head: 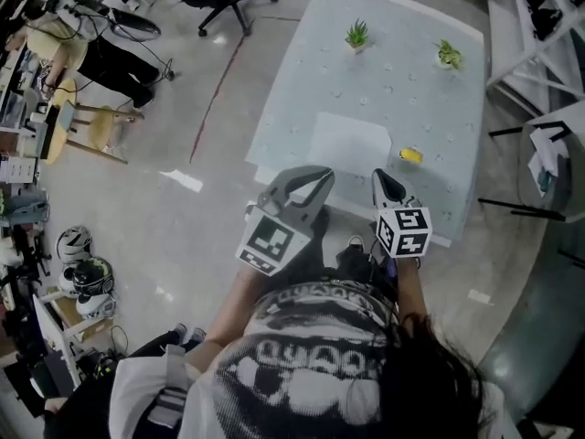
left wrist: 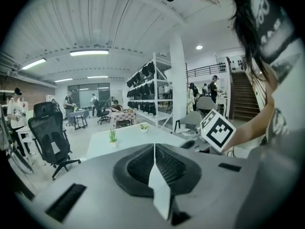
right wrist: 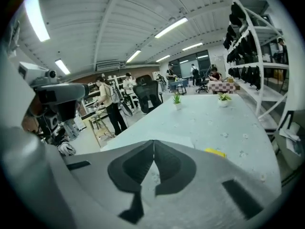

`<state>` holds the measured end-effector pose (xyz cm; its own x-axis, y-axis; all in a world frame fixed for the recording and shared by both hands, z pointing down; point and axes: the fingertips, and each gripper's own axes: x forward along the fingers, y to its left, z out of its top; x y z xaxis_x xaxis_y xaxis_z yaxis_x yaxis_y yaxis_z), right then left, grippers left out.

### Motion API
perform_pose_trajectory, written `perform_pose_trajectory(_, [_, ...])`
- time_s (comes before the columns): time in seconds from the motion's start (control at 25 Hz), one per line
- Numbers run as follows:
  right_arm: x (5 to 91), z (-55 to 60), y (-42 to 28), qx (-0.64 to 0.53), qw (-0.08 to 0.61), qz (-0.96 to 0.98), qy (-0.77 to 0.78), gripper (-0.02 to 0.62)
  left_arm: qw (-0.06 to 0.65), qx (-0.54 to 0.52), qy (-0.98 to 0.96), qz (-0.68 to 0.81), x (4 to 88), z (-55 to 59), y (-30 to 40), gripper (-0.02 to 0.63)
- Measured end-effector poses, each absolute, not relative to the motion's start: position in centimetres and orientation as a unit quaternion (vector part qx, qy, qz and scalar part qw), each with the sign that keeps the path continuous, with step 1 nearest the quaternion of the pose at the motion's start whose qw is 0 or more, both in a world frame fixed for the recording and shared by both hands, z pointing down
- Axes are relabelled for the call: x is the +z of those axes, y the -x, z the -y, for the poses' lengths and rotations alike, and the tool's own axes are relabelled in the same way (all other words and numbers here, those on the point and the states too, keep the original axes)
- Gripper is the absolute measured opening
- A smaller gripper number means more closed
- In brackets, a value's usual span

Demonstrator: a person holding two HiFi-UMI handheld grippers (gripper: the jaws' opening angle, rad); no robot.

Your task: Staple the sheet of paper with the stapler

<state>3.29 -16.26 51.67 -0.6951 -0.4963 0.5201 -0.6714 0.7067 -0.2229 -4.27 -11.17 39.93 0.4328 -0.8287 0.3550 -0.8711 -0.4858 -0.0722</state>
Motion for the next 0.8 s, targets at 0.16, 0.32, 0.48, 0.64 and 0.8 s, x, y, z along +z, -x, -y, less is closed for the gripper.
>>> perform_pose_trajectory(0.16, [55.6,17.3,-3.2,0.238,0.261,0.856,-0.378,0.068,0.063,0.177,-0.863,0.468,40.6,13.3,6.6,0.006])
perform_pose_trajectory(0.32, [59.6,17.8,-4.5,0.267,0.312,0.794,-0.448,0.118,0.063,0.181,-0.880,0.434,41.2,15.3,8.1,0.006])
perform_pose_trajectory(0.48, [62.4,18.1,-5.6,0.296,0.340,0.738,-0.502,0.143,0.053,0.182,-0.898,0.398,41.3,17.0,8.6,0.006])
perform_pose_trajectory(0.64, [63.7,18.7,-5.2,0.292,0.357,0.714,-0.526,0.148,0.049,0.184,-0.910,0.369,41.7,18.1,8.9,0.006])
perform_pose_trajectory(0.8, [63.7,19.0,-4.8,0.272,0.365,0.715,-0.531,0.113,0.047,0.182,-0.918,0.349,41.9,18.5,8.9,0.006])
